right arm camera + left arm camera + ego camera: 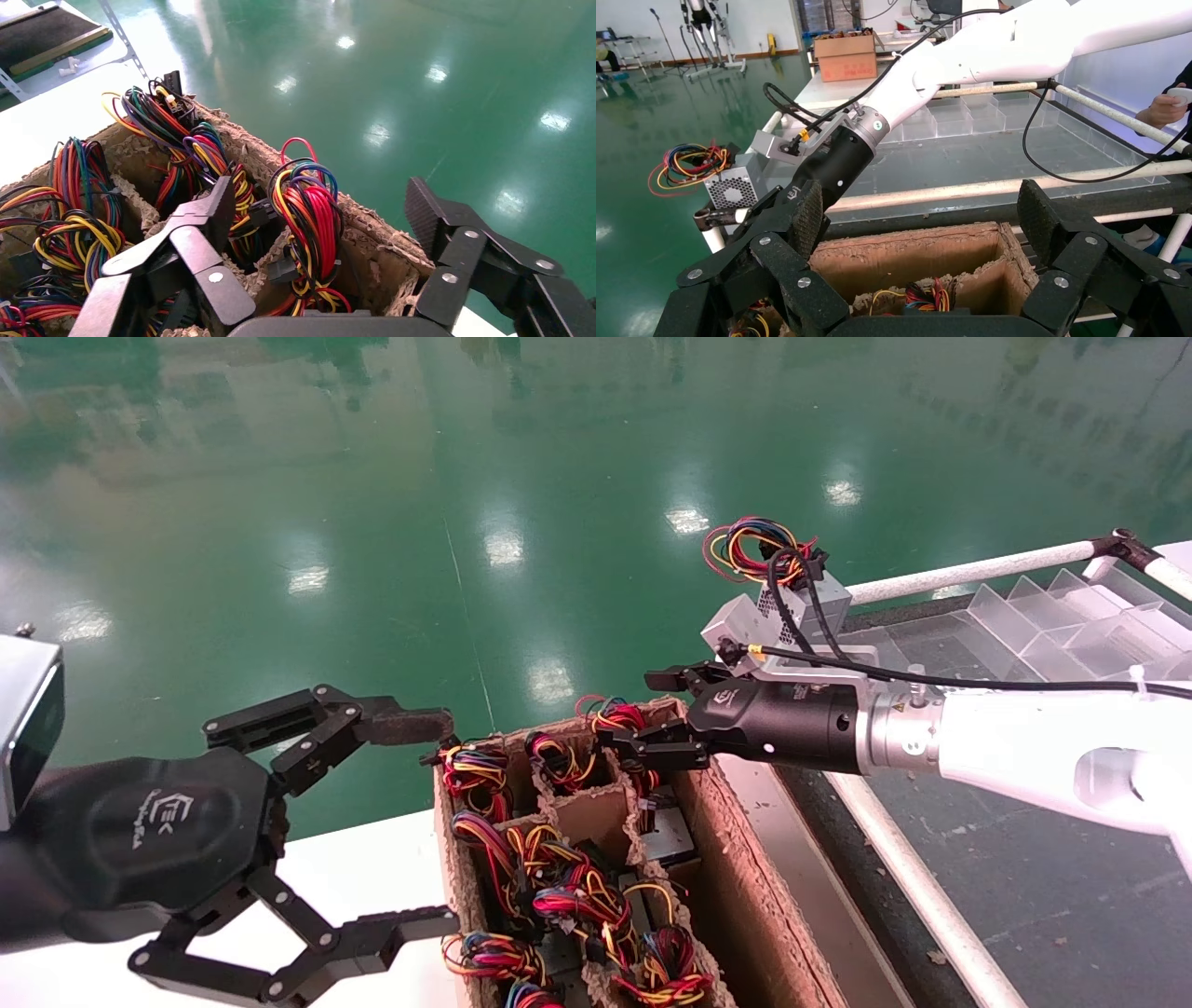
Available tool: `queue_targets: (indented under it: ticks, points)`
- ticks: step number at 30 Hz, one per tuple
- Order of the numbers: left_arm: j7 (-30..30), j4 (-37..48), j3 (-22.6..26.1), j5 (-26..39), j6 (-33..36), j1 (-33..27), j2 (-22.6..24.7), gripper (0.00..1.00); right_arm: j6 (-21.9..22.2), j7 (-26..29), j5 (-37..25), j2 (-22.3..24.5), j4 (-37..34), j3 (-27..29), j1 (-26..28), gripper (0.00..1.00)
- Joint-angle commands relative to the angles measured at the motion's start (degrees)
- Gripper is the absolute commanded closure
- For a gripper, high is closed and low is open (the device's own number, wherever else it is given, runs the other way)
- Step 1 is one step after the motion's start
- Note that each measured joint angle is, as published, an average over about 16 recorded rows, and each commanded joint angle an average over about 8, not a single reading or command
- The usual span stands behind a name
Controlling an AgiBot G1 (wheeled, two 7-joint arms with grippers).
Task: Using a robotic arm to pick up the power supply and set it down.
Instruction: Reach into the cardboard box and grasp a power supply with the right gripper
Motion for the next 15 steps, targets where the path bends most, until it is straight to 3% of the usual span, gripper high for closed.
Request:
queue_targets:
  ticks: [1, 15]
  points:
    - [0.0, 0.0, 0.0, 0.0, 0.0, 0.0, 0.0, 0.00, -0.3, -0.9, 0.2, -0.3, -1.2, 0.1, 0.2, 1.00]
    - [0.0, 0.0, 0.0, 0.0, 0.0, 0.0, 0.0, 0.00, -2.2, -4.4, -0.1, -0.8, -5.4, -0.1, 1.0, 1.00]
